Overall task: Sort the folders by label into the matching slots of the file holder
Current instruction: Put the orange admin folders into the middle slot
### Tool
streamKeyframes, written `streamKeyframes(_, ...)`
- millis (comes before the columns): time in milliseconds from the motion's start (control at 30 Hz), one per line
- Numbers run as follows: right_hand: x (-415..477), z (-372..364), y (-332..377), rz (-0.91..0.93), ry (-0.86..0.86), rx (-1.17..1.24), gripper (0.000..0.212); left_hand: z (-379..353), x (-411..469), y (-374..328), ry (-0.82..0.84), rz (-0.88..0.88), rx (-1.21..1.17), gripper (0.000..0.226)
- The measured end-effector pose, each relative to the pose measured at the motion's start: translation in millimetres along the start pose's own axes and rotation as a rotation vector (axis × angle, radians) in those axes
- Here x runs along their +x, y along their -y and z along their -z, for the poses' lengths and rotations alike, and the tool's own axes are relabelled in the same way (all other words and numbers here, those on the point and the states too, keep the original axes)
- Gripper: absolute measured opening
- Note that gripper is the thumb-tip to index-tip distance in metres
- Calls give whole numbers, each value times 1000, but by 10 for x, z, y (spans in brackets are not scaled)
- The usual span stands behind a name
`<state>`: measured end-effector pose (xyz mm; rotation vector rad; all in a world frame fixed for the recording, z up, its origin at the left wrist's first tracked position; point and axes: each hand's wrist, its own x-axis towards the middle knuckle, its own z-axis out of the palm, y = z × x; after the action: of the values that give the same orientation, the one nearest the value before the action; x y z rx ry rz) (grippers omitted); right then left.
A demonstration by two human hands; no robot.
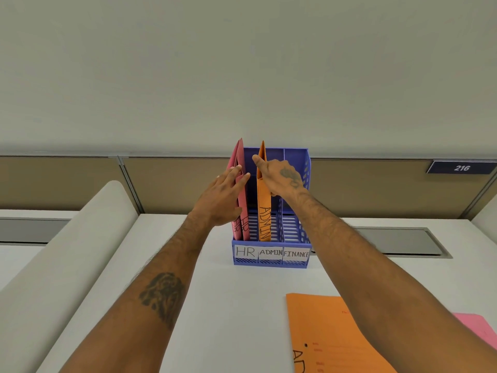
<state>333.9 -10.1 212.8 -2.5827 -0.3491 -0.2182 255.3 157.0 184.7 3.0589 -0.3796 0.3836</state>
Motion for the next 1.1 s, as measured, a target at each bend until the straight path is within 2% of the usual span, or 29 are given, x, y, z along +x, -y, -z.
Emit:
streamKeyframes(233, -130, 51, -88, 22, 55, 21, 77, -1, -31, -8, -14, 23, -35, 98)
streamKeyframes(533, -364, 240, -230, -59, 46, -50, 78, 33, -102, -77, 5, 50, -24, 98)
streamKeyframes(767, -715, 435, -314, -22, 32, -106, 79, 125, -265, -178, -16, 52, -16, 101)
streamKeyframes(900, -956, 492, -426, 13, 72, -83, 78, 135, -401, -302, -39, 47, -6, 101)
streamKeyframes(1100, -1396, 567, -714, 11, 46, -207, 79, 79, -650, -648, -68, 23, -28, 98)
